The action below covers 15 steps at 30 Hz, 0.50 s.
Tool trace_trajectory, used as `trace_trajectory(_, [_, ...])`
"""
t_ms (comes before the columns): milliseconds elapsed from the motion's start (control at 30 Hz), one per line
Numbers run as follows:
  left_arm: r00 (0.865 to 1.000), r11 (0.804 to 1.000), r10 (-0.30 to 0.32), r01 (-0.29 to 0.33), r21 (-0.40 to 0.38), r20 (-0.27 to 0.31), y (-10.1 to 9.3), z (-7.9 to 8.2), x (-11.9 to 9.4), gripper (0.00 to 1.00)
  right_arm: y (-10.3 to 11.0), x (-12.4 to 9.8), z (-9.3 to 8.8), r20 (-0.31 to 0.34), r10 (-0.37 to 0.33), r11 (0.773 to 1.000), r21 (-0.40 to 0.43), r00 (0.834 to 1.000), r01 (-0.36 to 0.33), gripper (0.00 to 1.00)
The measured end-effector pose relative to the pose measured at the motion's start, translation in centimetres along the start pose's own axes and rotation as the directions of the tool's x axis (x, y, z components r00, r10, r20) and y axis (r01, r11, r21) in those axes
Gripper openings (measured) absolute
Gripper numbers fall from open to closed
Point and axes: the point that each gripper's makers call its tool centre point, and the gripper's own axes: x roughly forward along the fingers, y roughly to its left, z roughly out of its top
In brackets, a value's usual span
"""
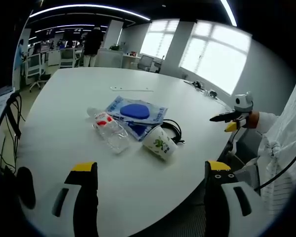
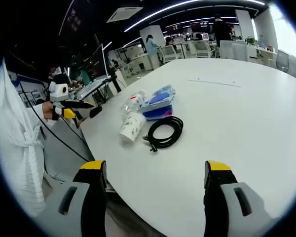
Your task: Arrange the tabletop items into an orderly group along one side of the table until the central work area is clear of visible clutter.
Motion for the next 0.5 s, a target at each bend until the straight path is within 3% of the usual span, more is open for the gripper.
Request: trace_trajectory(500, [1.0, 1.0, 0.001, -0.001, -0.005, 0.004, -0.03, -0.29, -0.23, 0.91, 0.4, 0.31, 0.36, 0.005, 0.009, 1.0, 0.0, 1.0, -0.009, 0.8])
